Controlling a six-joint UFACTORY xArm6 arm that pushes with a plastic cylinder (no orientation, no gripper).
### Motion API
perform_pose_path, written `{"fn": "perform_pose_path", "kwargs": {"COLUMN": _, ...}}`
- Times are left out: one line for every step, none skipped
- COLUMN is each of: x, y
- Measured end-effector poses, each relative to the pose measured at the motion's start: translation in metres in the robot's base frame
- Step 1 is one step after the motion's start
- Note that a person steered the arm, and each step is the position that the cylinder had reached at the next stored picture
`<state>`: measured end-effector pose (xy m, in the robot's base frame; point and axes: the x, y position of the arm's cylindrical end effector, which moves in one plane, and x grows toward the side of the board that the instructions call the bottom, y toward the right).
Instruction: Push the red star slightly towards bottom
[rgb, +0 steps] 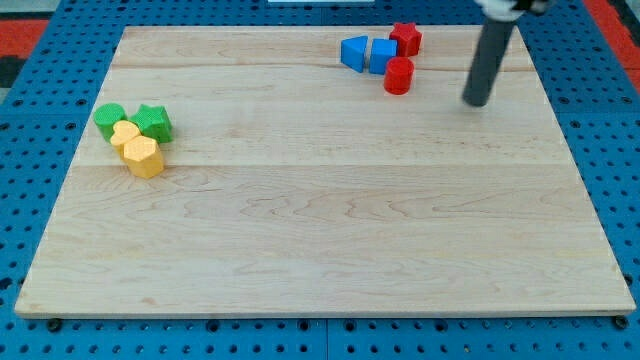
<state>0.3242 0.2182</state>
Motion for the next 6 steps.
{"fn": "perform_pose_path", "kwargs": {"x": -0.082, "y": 0.016}}
{"fn": "perform_pose_path", "kwargs": {"x": -0.132, "y": -0.006}}
{"fn": "perform_pose_path", "kwargs": {"x": -0.131, "y": -0.075}}
{"fn": "perform_pose_path", "kwargs": {"x": -0.130, "y": -0.156}}
{"fn": "perform_pose_path", "kwargs": {"x": -0.110, "y": -0.176}}
{"fn": "perform_pose_path", "kwargs": {"x": -0.132, "y": -0.179}}
